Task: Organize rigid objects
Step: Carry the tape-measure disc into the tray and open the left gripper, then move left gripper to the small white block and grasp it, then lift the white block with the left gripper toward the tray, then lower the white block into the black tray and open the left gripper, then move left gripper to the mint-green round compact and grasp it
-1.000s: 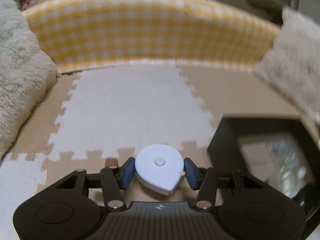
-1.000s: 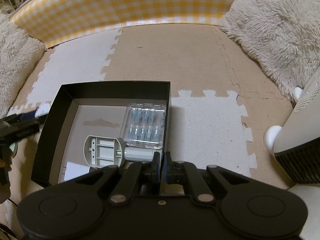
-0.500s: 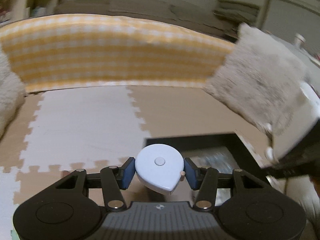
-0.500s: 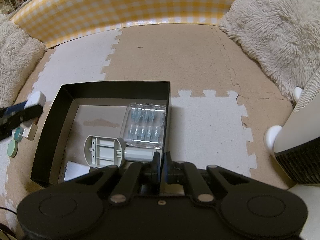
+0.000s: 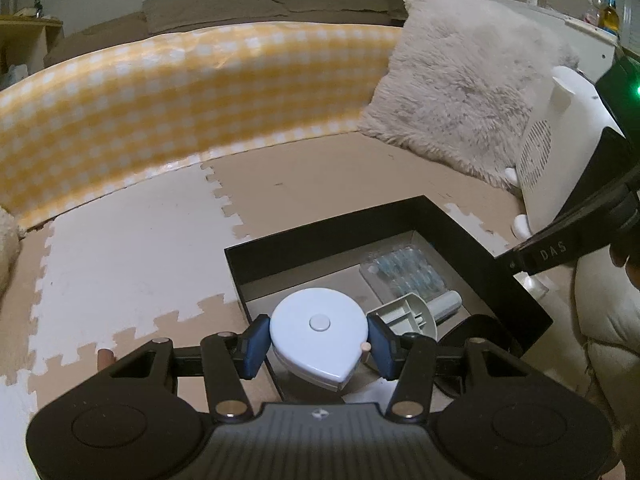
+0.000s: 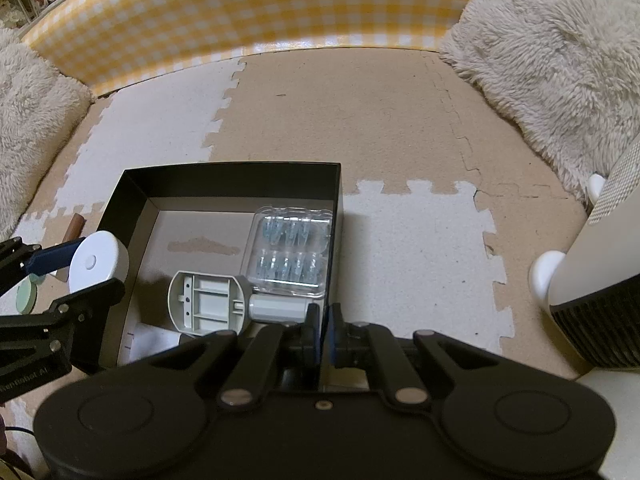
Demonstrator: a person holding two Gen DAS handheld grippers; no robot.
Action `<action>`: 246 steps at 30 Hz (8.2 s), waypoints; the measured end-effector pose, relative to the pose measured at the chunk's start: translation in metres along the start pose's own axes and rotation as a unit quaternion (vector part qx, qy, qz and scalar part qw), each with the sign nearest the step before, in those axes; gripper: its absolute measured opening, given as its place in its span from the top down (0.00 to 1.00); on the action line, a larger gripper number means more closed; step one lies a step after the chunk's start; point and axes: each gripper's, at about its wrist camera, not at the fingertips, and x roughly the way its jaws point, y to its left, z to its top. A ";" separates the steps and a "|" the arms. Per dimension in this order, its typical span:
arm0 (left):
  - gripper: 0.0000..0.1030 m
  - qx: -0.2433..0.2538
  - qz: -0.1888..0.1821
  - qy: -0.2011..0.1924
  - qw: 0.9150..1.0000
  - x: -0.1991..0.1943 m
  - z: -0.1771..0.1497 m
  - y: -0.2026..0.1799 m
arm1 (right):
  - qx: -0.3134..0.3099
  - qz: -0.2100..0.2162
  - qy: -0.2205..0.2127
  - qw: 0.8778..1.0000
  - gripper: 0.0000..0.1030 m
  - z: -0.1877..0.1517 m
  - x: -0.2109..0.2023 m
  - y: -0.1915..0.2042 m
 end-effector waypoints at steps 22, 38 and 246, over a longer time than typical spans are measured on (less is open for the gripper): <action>0.23 -0.004 -0.032 0.029 0.999 -0.004 -0.005 -0.011 | -0.001 -0.001 0.001 1.000 0.95 -0.001 0.001 0.001; 0.00 -0.013 -0.032 0.022 0.999 -0.018 0.002 -0.016 | -0.007 -0.003 -0.001 1.000 0.95 -0.002 0.000 0.003; 0.47 -0.254 0.104 0.237 0.932 -0.027 -0.077 0.218 | -0.030 -0.007 0.014 0.999 0.90 -0.008 0.005 0.006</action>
